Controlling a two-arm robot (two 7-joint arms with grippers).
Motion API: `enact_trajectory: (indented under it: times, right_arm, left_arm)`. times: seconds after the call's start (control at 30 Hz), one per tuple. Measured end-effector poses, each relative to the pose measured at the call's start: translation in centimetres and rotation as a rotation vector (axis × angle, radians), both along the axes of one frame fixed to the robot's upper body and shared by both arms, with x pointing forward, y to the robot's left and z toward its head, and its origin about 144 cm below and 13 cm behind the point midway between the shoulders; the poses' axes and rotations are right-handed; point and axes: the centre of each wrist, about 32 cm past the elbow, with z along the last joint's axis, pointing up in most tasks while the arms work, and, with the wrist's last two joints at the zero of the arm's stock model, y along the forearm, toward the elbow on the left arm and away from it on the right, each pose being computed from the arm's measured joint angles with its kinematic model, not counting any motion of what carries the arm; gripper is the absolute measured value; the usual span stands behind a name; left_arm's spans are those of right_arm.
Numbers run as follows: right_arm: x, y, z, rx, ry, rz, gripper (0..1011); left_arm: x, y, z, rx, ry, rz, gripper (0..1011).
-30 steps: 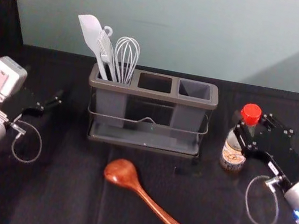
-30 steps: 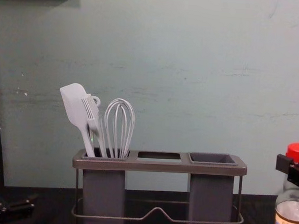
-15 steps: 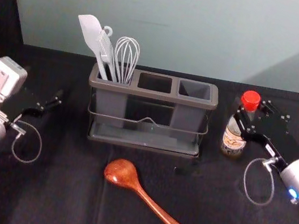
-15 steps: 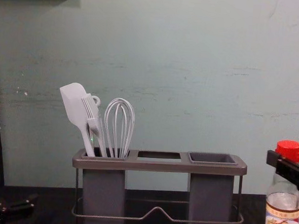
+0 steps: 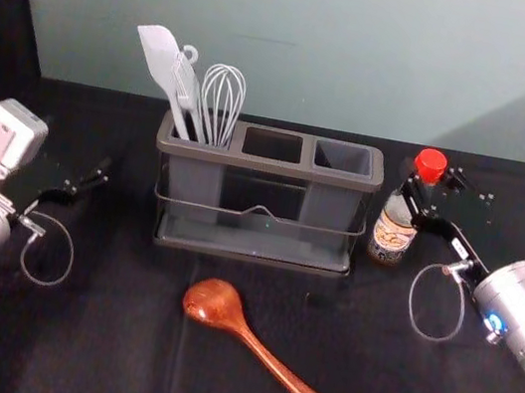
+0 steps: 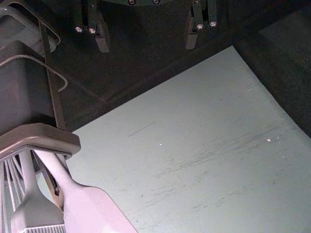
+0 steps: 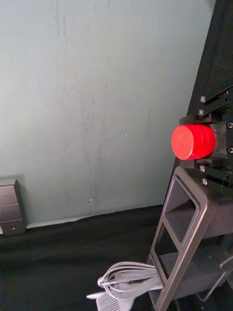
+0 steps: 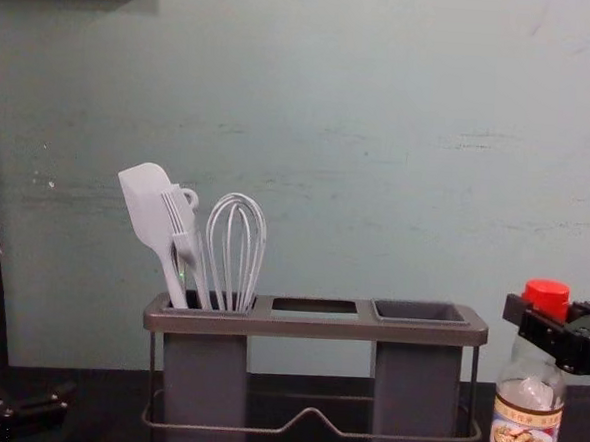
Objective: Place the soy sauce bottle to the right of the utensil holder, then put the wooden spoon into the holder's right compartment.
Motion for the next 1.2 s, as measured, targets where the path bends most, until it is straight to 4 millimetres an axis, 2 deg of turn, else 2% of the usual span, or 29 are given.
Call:
enact_trajectory:
  times: [0.83, 0.9, 1.17, 1.2]
  right_arm:
    - [1.5, 0.8, -1.1, 0.042, 0.023, -0.017, 384]
    - [1.5, 0.9, -1.2, 0.042, 0.024, -0.015, 411]
    - [1.1, 1.0, -0.9, 0.028, 0.029, -0.038, 653]
    - [0.9, 0.9, -0.6, 0.029, 0.023, -0.043, 712]
  left_arm:
    - [0.0, 0.0, 0.0, 0.0, 0.0, 0.0, 1000]
    - [0.0, 0.0, 0.0, 0.0, 0.0, 0.0, 1000]
    - [0.0, 0.0, 0.0, 0.0, 0.0, 0.0, 1000]
    - [0.0, 0.0, 0.0, 0.0, 0.0, 0.0, 1000]
